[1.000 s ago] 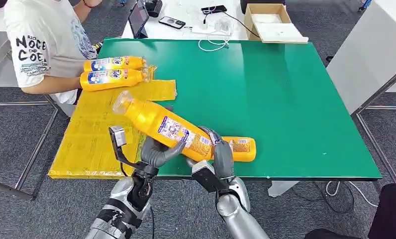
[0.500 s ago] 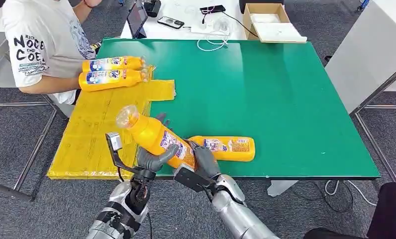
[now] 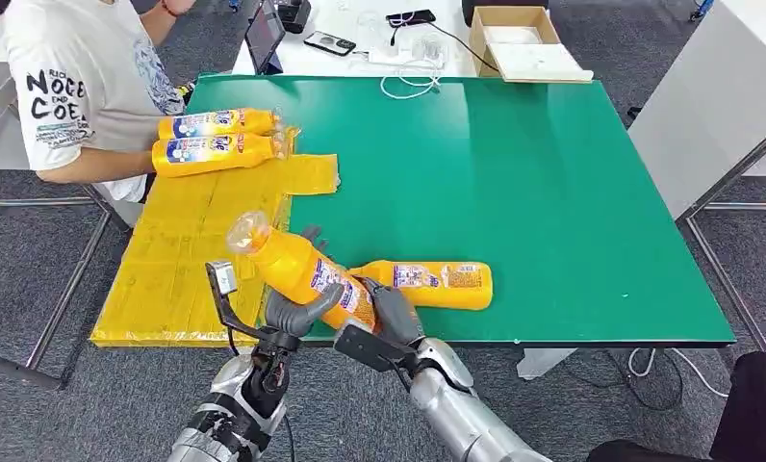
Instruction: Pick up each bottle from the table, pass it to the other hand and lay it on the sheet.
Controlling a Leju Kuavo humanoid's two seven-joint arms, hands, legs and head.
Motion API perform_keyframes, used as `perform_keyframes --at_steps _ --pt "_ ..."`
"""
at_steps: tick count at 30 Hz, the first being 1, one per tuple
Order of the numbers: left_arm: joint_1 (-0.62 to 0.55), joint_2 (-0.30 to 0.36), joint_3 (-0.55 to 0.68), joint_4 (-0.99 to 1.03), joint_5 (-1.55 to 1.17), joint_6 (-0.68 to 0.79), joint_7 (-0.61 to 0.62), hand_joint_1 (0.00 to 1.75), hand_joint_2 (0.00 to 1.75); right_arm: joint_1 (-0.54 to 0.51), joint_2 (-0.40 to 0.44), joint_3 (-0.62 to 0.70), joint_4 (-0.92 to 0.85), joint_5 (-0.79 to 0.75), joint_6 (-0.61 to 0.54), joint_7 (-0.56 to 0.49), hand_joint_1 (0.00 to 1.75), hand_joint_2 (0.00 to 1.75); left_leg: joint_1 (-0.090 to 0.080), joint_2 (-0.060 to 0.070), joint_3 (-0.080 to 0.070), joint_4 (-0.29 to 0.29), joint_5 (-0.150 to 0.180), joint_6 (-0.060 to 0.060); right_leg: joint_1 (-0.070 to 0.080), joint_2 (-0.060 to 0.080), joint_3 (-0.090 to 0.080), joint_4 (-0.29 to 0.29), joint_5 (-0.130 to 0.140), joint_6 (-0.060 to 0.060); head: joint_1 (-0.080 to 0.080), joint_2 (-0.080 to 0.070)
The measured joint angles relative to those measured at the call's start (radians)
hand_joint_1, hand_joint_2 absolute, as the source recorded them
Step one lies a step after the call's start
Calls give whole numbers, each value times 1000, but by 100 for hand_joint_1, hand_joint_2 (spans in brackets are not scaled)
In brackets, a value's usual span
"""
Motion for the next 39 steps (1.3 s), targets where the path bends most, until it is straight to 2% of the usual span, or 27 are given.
perform_keyframes --at_steps 8,9,10,11,33,34,35,36,37,39 --pt "1 0 0 0 -16 1 -3 0 175 -1 0 1 5 0 2 1 175 175 0 0 0 0 0 0 0 0 0 0 0 0 0 0" --pt "1 0 0 0 -20 2 -5 23 175 -1 0 1 6 0 2 1 175 175 0 0 0 0 0 0 0 0 0 0 0 0 0 0" --pt "1 0 0 0 -20 2 -6 110 175 -1 0 1 6 0 2 2 175 175 0 0 0 0 0 0 0 0 0 0 0 0 0 0" --pt "1 0 0 0 -20 2 -7 175 175 -1 0 1 6 0 2 2 175 175 0 0 0 0 0 0 0 0 0 0 0 0 0 0" --pt "2 -1 -1 -61 -51 14 -28 175 175 -12 2 3 -26 -11 -31 -19 175 175 0 0 0 0 0 0 0 0 0 0 0 0 0 0" --pt "2 -1 -1 -63 -52 16 -28 175 175 -12 2 3 -28 -11 -31 -19 133 175 0 0 0 0 0 0 0 0 0 0 0 0 0 0" --pt "2 -1 -1 -64 -53 17 -29 175 175 -12 2 3 -30 -11 -31 -18 0 175 0 0 0 0 0 0 0 0 0 0 0 0 0 0" --pt "2 -1 -2 -65 -52 19 -29 175 175 -12 2 3 -31 -11 -32 -18 0 175 0 0 0 0 0 0 0 0 0 0 0 0 0 0" --pt "2 -1 -2 -67 -53 21 -29 175 175 -12 2 3 -32 -11 -32 -18 0 0 0 0 0 0 0 0 0 0 0 0 0 0 0 0" --pt "0 -2 -3 -71 -56 26 -29 175 175 -11 3 4 -37 -10 -43 -19 0 0 0 0 0 0 0 0 0 0 0 0 0 0 0 0"
